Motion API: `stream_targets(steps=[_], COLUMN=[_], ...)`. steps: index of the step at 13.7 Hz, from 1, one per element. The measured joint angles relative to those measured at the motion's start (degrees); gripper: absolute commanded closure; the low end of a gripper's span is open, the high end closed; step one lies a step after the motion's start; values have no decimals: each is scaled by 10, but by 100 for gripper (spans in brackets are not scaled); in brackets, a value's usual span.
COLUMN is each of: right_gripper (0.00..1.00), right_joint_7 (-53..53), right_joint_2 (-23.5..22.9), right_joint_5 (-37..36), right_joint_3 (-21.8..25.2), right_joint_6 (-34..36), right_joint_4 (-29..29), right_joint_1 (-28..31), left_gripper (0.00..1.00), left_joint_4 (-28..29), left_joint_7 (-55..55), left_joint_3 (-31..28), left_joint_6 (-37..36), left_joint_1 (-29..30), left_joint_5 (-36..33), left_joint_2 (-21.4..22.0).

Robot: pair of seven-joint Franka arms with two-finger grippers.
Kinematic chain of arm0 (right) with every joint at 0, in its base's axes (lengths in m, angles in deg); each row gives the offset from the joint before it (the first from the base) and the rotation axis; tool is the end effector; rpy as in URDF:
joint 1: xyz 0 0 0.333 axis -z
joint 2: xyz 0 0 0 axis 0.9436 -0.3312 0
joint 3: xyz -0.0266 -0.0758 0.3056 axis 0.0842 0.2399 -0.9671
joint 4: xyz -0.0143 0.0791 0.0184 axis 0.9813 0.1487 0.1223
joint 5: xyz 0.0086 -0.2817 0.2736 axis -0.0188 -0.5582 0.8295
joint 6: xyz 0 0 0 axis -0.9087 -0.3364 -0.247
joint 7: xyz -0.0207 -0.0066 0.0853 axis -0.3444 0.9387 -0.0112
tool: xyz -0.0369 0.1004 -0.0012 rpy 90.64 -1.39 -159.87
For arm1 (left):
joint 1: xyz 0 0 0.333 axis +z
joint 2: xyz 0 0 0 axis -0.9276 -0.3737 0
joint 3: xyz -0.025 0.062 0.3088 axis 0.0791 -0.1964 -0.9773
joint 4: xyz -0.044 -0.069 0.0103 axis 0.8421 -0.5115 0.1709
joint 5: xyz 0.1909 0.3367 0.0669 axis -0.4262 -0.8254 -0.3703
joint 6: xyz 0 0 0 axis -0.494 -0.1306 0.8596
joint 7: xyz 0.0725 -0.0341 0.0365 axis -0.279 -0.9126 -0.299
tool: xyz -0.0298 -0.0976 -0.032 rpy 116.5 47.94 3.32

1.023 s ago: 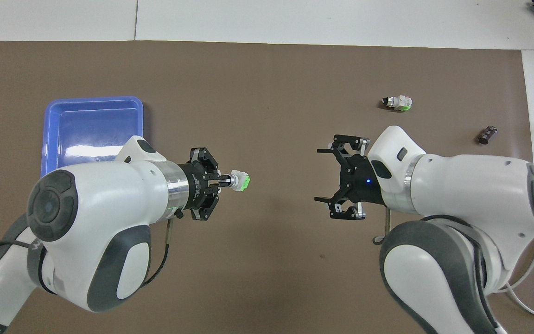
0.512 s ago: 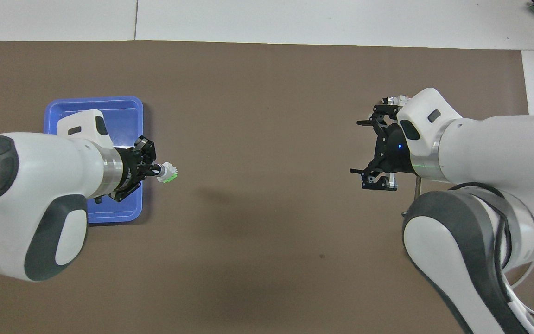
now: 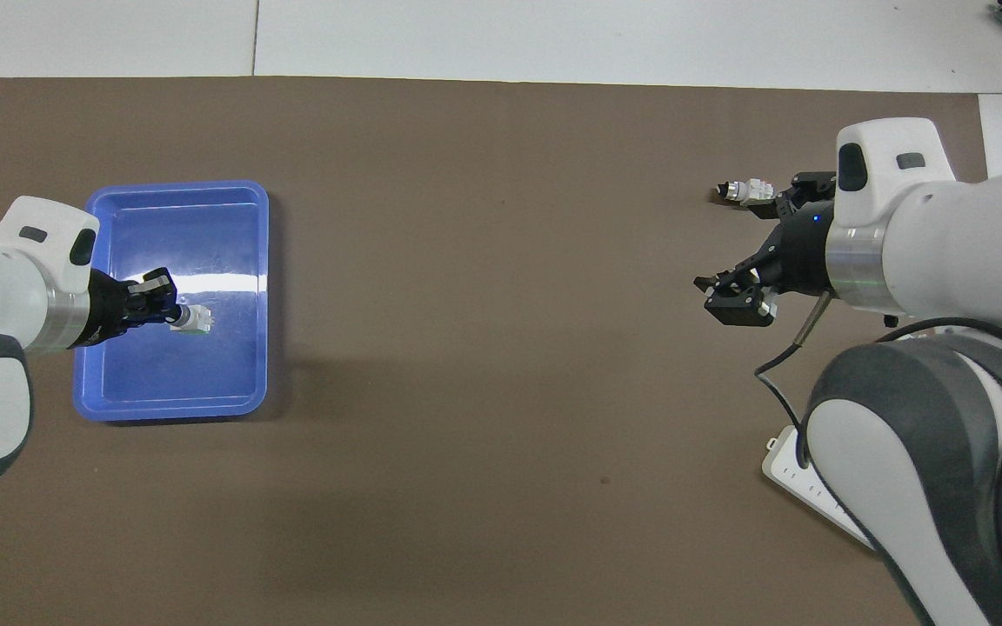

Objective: Turn and place switch with both arms

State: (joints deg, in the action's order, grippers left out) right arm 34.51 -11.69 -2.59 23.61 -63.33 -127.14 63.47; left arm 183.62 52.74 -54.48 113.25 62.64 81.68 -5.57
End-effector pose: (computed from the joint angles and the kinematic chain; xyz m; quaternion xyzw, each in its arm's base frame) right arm 0.5596 0.1323 0.5673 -0.8997 -0.3993 -0.1697 0.0472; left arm 0.5255 -0.0462 0.4656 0.9808 0.1816 0.0573 0.0416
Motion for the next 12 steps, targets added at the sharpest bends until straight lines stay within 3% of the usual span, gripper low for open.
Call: stream_targets(steps=[2, 3, 4, 6, 9, 12], right_gripper=[0, 0, 0, 0, 0, 1], right_joint_7=[118, 173, 223, 305, 394, 455], right_joint_2=[-1, -1, -1, -1, -2, -2], right_joint_5=[-33, -45, -54, -71, -115, -126], right_joint_3=[1, 1, 1, 2, 3, 3], right_joint_6=[0, 0, 0, 1, 35, 97], right_joint_4=[11, 19, 27, 36, 54, 76], right_joint_1=[6, 10, 14, 25, 38, 39], left_gripper=[100, 83, 56, 15, 8, 7], left_joint_4=[16, 25, 30, 30, 7, -86], left_joint_7=[64, 92, 117, 150, 164, 165], left_joint_3=[0, 1, 0, 1, 1, 2], left_joint_6=[7, 17, 25, 28, 11, -97], left_joint_1=[13, 20, 25, 30, 35, 35], left_joint_5=[-10, -12, -13, -13, -14, -14], left_joint_2=[-2, -6, -10, -18, -24, -42])
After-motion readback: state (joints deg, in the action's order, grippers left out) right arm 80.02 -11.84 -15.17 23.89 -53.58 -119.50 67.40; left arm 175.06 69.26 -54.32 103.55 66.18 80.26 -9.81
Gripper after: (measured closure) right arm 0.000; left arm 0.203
